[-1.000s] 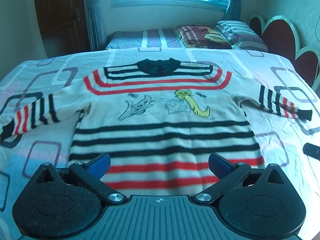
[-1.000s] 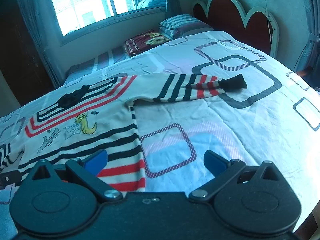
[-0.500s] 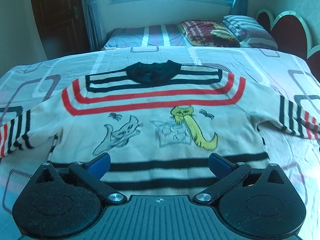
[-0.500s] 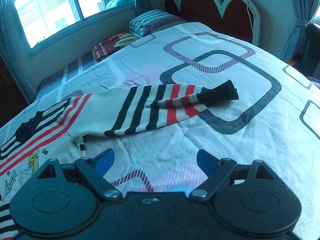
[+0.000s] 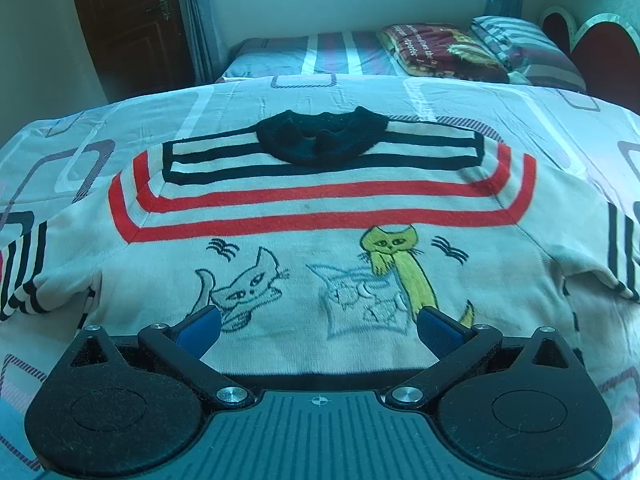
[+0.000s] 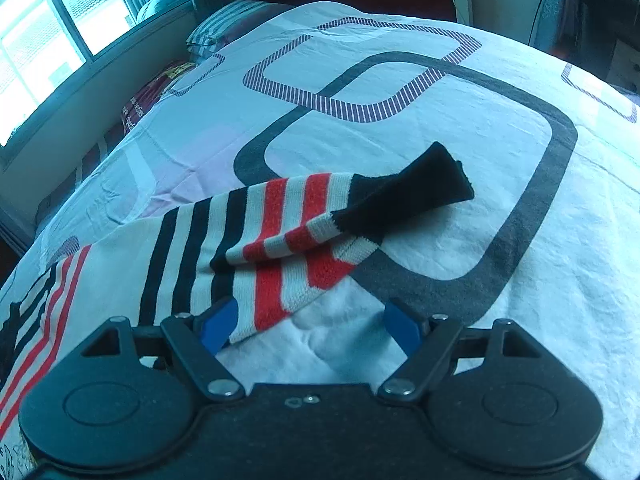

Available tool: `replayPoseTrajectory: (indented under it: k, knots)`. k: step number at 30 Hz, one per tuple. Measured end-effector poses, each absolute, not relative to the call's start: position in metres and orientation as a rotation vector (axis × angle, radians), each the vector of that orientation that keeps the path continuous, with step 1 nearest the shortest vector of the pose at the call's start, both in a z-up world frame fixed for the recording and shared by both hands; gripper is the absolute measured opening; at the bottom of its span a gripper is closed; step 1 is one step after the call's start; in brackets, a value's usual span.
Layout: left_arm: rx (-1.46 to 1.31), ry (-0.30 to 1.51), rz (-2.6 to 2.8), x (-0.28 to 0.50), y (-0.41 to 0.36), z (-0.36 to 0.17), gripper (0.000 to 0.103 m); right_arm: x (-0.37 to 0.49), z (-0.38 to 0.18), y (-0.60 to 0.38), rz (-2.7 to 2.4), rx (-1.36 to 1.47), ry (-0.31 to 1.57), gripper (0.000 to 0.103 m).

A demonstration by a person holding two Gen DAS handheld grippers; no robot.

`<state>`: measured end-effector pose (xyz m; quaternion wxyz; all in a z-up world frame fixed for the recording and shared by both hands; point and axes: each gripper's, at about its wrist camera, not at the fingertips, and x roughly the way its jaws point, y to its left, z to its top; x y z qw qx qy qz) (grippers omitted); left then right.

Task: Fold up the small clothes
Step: 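Reach the right gripper to the black sleeve cuff and grasp it, then carry the held sleeve across the sweater front and open the right gripper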

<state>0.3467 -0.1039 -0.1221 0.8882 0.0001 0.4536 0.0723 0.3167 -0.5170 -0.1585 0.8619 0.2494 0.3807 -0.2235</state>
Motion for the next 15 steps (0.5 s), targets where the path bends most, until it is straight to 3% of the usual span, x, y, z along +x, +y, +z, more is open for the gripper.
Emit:
replayPoseTrajectory:
  k: [5,7,9,11,13,15]
  knots:
    - [-0.008,0.949,0.181,0.36,-0.098,-0.128,0.103,0.328,-0.163,-0.526,-0.494,0.555,0.761,0.079]
    - [-0.013,0.951,0.189,0.363,-0.095,-0.13,0.103,0.331,-0.163,-0.528,-0.502,0.558,0.727,0.055]
    - [-0.012,0.953,0.193,0.366,-0.093,-0.131,0.103,0.334,-0.164,-0.53,-0.515,0.552,0.713,0.042]
    - [-0.013,0.955,0.2,0.367,-0.09,-0.132,0.103,0.336,-0.162,-0.528,-0.507,0.536,0.698,0.035]
    - [-0.014,0.953,0.205,0.368,-0.087,-0.133,0.103,0.339,-0.157,-0.521,-0.48,0.517,0.673,0.02]
    - [-0.02,0.946,0.216,0.367,-0.08,-0.132,0.103,0.342,-0.146,-0.506,-0.436,0.469,0.631,0.018]
